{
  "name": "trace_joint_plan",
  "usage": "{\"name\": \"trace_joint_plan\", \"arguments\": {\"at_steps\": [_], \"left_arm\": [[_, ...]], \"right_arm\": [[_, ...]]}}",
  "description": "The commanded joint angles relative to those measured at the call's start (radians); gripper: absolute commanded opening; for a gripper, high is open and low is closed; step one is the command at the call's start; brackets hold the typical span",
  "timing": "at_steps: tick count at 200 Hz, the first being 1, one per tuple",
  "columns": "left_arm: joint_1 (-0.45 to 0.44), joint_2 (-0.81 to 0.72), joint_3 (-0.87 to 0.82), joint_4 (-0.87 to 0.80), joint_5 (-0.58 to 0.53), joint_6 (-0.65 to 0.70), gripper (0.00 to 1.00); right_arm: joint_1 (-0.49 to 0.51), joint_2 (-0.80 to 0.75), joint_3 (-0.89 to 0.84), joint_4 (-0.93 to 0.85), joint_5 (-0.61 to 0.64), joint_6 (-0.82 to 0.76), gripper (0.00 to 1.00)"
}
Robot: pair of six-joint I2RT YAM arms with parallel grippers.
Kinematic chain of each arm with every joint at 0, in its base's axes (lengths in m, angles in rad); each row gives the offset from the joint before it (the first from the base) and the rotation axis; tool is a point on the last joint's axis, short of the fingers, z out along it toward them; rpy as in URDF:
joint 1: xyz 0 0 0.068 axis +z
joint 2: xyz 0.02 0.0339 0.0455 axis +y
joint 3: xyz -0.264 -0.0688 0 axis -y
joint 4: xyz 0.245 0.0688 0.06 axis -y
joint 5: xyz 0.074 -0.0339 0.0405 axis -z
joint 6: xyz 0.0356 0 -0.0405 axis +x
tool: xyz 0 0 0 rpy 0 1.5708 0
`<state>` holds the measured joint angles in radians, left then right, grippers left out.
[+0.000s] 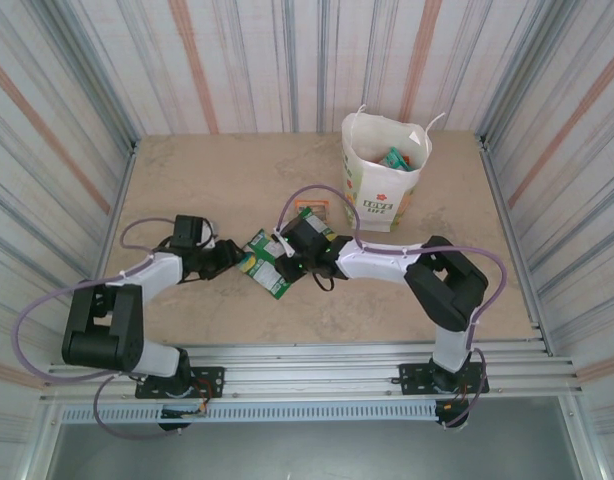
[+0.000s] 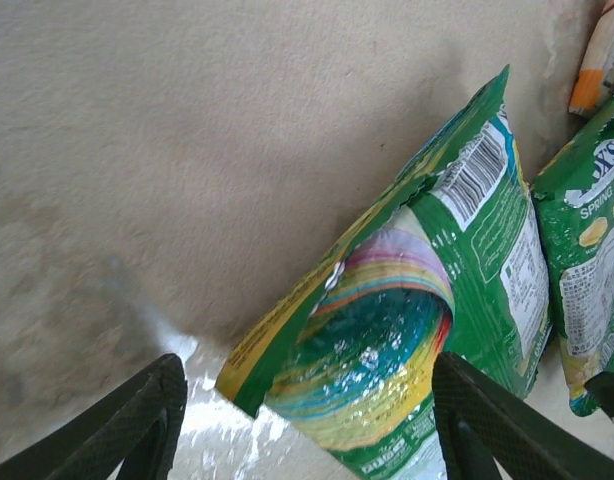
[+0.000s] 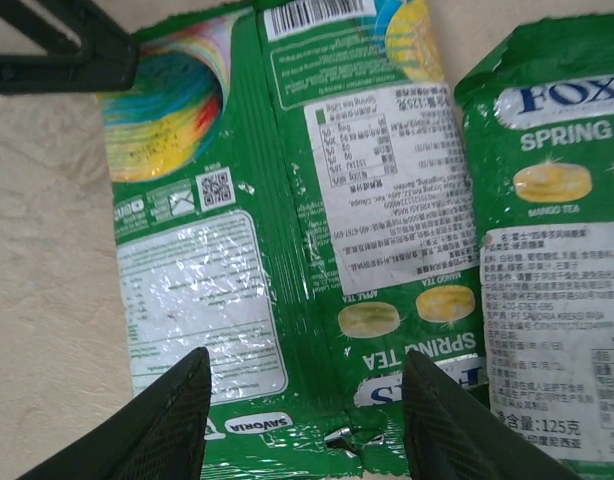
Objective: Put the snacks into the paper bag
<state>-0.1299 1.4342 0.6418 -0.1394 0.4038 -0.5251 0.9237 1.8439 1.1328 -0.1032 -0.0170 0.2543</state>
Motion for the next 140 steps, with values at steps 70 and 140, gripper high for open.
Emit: {"name": "trace_joint_plan", "arguments": {"at_steps": [70, 140], "left_arm": [[0.004, 0.229, 0.197, -0.050, 0.160, 0.219, 0.63], [-0.038, 0.303, 0.267, -0.195, 0.263, 0.380, 0.55]], "right_arm": [[0.015, 0.088, 0.030, -0.056, -0.044, -0.023, 0.44], [0.015, 0.104, 0.027, -0.063, -0.024, -0.023, 0.43]]}}
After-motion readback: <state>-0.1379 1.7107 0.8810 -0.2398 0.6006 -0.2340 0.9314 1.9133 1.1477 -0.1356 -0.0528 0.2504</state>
